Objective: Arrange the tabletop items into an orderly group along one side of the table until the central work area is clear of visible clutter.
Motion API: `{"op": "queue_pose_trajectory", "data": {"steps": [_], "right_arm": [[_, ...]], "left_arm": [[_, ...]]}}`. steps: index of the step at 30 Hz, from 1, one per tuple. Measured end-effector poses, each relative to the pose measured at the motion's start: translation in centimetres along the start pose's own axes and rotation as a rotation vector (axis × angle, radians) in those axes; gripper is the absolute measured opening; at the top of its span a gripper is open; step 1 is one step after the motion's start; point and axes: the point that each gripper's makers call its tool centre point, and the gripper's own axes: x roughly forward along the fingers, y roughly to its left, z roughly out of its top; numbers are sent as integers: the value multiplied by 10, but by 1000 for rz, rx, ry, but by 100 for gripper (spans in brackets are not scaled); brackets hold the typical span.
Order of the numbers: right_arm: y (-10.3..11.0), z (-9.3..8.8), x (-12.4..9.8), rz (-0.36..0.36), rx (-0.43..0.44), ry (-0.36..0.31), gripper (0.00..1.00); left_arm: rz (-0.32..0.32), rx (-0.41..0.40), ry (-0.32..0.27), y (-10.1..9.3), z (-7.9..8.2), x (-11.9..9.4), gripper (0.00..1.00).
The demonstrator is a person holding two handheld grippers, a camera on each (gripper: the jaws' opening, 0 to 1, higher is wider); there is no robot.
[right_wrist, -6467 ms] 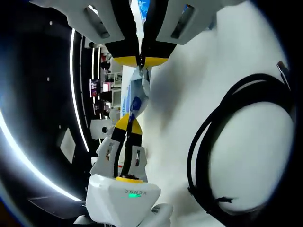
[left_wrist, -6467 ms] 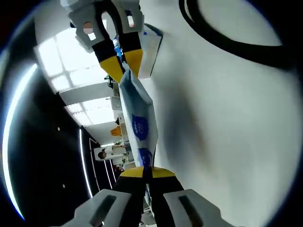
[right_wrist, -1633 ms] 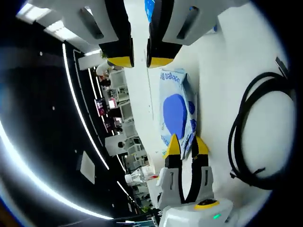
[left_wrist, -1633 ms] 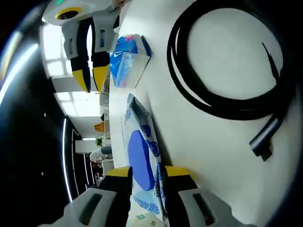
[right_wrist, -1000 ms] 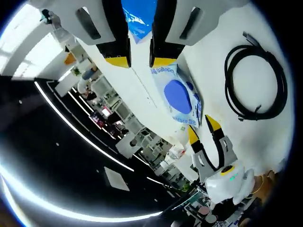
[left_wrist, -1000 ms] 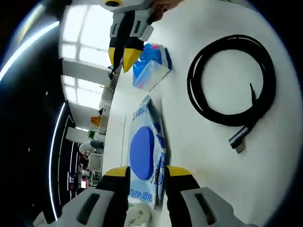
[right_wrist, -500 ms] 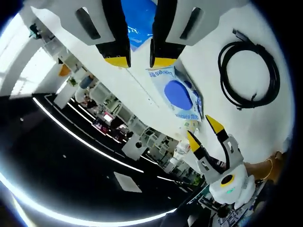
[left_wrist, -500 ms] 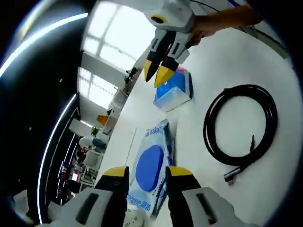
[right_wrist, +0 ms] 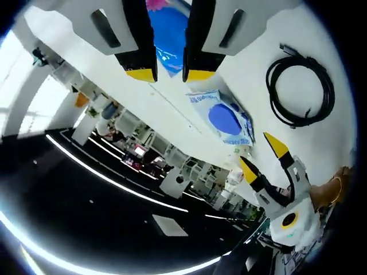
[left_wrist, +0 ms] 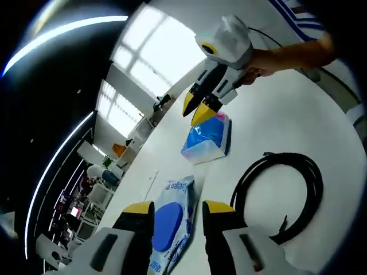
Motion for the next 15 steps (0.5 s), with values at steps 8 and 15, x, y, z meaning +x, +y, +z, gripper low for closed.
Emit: {"op": "queue_pose_trajectory", "data": {"steps": [8, 15], "right_arm": [[-12, -14, -13, -16, 87, 14, 21], [-19, -25, -23, -39, 104, 24, 21]], "left_arm": [[-54, -50, -3, -21, 11, 14, 33], [-66, -91, -7, -29, 16, 20, 34]]}}
